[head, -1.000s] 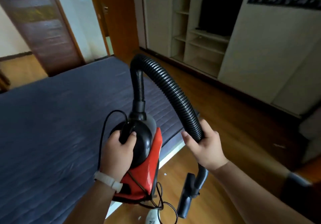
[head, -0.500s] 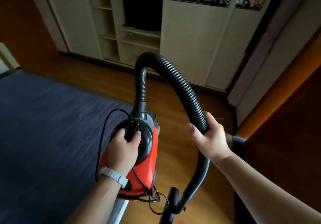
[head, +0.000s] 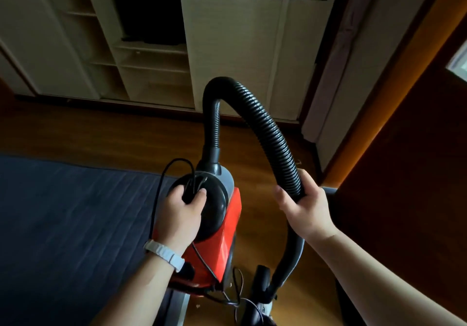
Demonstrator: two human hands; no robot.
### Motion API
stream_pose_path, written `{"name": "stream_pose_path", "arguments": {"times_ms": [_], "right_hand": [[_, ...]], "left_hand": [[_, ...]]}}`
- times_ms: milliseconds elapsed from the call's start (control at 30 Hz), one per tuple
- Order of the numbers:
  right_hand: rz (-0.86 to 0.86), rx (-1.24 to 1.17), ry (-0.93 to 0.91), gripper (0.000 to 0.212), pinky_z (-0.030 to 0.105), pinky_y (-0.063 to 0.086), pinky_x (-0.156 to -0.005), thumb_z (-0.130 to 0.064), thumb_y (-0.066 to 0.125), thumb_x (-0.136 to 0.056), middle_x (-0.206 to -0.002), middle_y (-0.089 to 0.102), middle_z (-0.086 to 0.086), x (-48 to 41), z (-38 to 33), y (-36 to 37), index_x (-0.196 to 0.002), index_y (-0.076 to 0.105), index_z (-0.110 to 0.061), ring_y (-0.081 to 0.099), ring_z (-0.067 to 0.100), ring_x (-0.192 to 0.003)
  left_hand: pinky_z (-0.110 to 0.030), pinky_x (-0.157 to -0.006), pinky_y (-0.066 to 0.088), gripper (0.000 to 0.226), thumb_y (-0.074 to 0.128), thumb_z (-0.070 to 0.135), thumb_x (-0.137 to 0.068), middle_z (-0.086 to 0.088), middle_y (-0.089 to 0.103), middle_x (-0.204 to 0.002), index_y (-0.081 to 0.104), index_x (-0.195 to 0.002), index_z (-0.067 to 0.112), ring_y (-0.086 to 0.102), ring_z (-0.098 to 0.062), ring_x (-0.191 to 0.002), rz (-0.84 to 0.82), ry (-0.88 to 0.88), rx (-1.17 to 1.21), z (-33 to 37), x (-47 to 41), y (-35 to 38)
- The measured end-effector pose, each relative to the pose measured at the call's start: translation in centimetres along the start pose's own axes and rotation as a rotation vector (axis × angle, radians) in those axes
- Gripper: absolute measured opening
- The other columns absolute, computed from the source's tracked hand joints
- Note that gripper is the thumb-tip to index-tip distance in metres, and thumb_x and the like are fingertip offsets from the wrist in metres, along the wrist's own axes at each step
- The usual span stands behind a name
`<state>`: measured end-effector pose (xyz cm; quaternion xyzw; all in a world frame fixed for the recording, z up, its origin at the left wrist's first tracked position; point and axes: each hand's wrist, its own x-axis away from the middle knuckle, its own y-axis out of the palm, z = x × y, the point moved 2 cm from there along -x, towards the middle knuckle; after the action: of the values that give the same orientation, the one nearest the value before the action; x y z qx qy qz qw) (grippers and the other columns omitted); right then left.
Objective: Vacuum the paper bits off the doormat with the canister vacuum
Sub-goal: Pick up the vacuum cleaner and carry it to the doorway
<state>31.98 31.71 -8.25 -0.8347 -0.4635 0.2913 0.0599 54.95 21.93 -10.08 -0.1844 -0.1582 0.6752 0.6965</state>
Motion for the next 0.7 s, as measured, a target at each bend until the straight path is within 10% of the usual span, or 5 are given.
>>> {"name": "stream_pose_path", "arguments": {"times_ms": [267, 700], "right_hand": [[-0.018, -0.062, 0.064, 0.021, 0.029, 0.042, -0.045, -0.053, 0.065, -0.079, -0.062, 0.055, -0.010, -11.3, 6.5, 0.4, -0.087, 0.052, -0.037, 0.048, 0.007, -0.050], [-0.088, -0.057, 0.073, 0.022, 0.025, 0.038, -0.045, -0.053, 0.064, -0.079, -0.062, 0.053, -0.011, -26.8, 12.9, 2.3, -0.085, 0.051, -0.036, 0.045, 0.005, -0.050]], "left_hand": [[-0.043, -0.070, 0.056, 0.023, 0.065, 0.040, -0.087, 0.004, 0.068, -0.071, 0.063, -0.078, 0.019, 0.064, -0.015, -0.069, 0.019, -0.028, -0.052, 3.0, -10.4, 5.8], [-0.035, -0.048, 0.035, 0.032, 0.065, 0.040, -0.085, 0.006, 0.046, -0.044, 0.051, -0.064, 0.021, 0.043, -0.019, -0.043, 0.008, -0.083, 0.066, 6.7, -24.4, 12.3]]}}
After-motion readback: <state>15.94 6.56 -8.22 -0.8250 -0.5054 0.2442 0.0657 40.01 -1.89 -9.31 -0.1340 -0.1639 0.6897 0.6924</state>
